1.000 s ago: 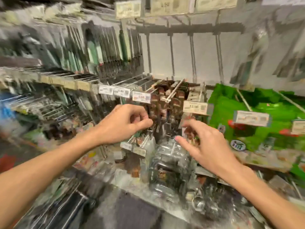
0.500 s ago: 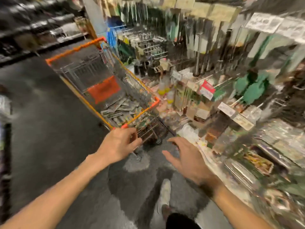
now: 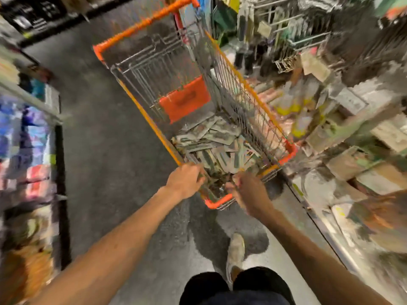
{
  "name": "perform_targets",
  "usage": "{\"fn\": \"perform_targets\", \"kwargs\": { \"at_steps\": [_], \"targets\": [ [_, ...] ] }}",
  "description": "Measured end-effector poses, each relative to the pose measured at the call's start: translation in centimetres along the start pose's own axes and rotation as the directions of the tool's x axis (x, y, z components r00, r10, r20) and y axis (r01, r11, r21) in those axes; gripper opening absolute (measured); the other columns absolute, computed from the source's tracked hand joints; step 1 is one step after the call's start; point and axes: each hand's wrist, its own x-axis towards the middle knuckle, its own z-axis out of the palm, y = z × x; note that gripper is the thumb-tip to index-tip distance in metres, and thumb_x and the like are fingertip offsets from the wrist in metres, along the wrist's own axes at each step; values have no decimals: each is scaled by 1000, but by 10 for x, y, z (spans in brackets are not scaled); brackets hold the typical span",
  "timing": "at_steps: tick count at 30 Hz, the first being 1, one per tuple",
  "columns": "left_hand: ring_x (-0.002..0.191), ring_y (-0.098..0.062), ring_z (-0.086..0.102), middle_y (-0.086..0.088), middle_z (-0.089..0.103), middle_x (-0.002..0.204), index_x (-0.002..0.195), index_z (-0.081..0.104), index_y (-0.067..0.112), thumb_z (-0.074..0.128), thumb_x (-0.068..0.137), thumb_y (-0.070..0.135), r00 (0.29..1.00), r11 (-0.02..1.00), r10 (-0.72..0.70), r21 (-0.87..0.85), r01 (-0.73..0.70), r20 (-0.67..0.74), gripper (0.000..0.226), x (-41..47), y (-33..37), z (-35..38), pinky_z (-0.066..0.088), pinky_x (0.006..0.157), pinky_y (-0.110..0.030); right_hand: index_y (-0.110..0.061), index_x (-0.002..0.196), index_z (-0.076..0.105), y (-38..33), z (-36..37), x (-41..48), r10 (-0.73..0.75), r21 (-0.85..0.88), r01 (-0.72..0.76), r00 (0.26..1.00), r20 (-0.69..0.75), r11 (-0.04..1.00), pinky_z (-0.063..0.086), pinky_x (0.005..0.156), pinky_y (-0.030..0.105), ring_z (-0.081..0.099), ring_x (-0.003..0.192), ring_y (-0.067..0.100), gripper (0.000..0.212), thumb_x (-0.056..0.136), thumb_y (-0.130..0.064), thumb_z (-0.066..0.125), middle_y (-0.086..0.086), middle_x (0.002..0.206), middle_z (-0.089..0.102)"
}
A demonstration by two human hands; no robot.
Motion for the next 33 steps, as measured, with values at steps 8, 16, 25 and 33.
{"fn": "perform_targets", "kwargs": {
  "at_steps": [8,16,25,33],
  "targets": [
    [106,-32,62,-12,64,118,119,59,12,54,100,27,988,995,-59,-72,69,145,25,138,-66,7,49,81,-40,-10,126,53,2,21,151,122,-124,-102,978,166,987,55,83,38,63,91,23,42,97,-40,55,10,107,66],
    [108,-32,61,-14,59,123,130,54,9,49,101,28,946,976,-85,-167,143,312,35,318,-135,26,48,76,-35,-9,132,48,16,46,308,391,-145,-367,895,213,919,50,82,37,61,94,26,52,97,-48,50,10,112,63],
    [130,-43,44,-22,38,149,153,25,11,46,99,9,954,961,-62,-241,137,293,58,465,-194,75,41,99,-50,-7,150,28,75,78,448,482,-242,-437,859,175,866,34,108,38,35,140,34,58,102,-32,47,19,157,28],
    [126,-36,43,-12,54,134,136,46,23,50,99,32,935,929,-206,-243,279,288,39,498,-199,92,39,101,-48,0,132,54,95,93,470,330,-449,-226,928,169,865,33,107,67,27,140,52,39,99,-21,55,30,155,24]
  ]
}}
